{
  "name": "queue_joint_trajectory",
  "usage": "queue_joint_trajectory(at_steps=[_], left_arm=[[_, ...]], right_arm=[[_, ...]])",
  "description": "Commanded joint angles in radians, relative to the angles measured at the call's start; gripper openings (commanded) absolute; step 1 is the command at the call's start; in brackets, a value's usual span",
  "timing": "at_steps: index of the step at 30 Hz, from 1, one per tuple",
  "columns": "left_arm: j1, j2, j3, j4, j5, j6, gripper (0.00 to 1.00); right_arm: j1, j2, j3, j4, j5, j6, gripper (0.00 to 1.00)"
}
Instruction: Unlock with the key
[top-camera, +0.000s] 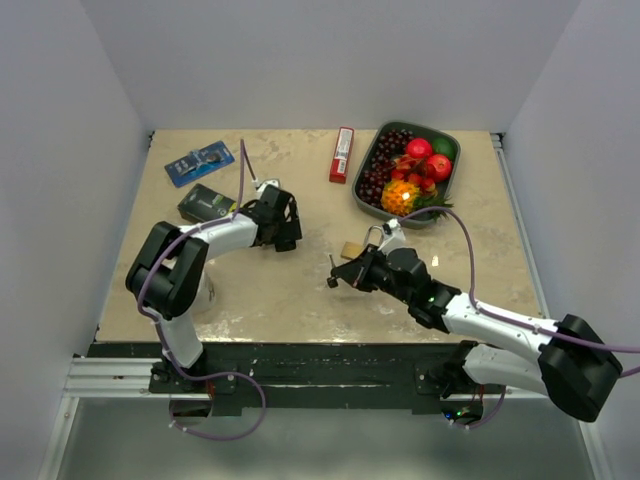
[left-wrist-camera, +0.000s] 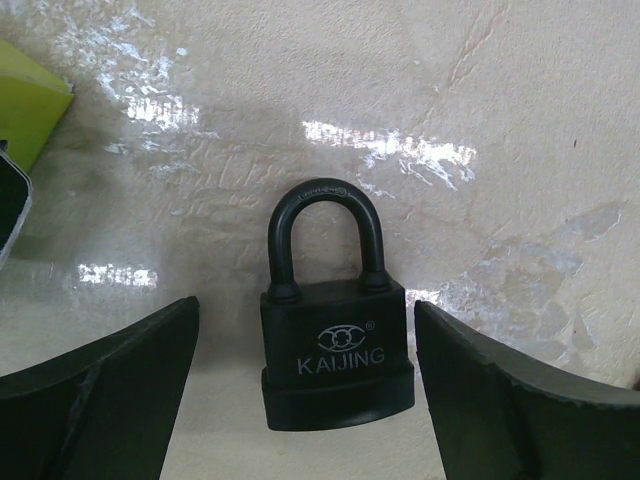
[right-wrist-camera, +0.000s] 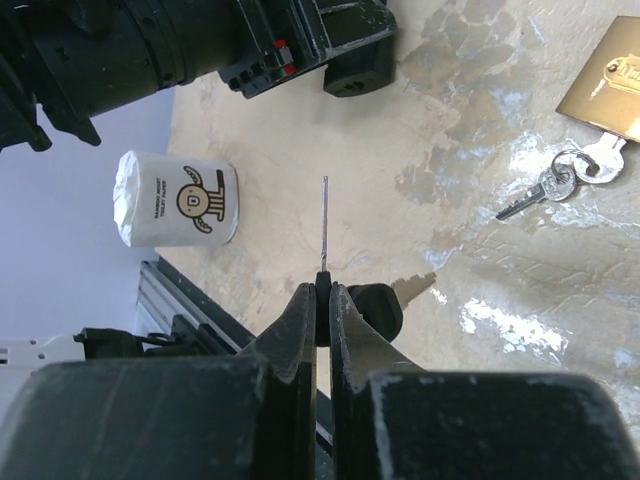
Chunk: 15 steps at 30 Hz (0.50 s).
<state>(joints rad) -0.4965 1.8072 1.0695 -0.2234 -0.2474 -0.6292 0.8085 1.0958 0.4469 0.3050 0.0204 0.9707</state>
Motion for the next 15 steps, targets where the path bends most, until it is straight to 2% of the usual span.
queue_joint_trajectory(at_steps=[1, 11, 15], left_arm=[[0.006, 0.003, 0.033, -0.028, 0.049, -0.073, 0.9], [0.004, 0.083, 0.122, -0.206, -0.015, -0.098, 0.72], [-0.008, 0.107, 0.133, -0.226, -0.006, -0.087, 0.54]], right_arm=[[-0.005, -0.03, -0.016, 0.031, 0.044, -0.015, 0.0], [-0.005, -0.05, -0.073, 0.134, 0.02, -0.016, 0.0], [-0.005, -0.045, -0.08, 0.158, 0.018, -0.035, 0.0]])
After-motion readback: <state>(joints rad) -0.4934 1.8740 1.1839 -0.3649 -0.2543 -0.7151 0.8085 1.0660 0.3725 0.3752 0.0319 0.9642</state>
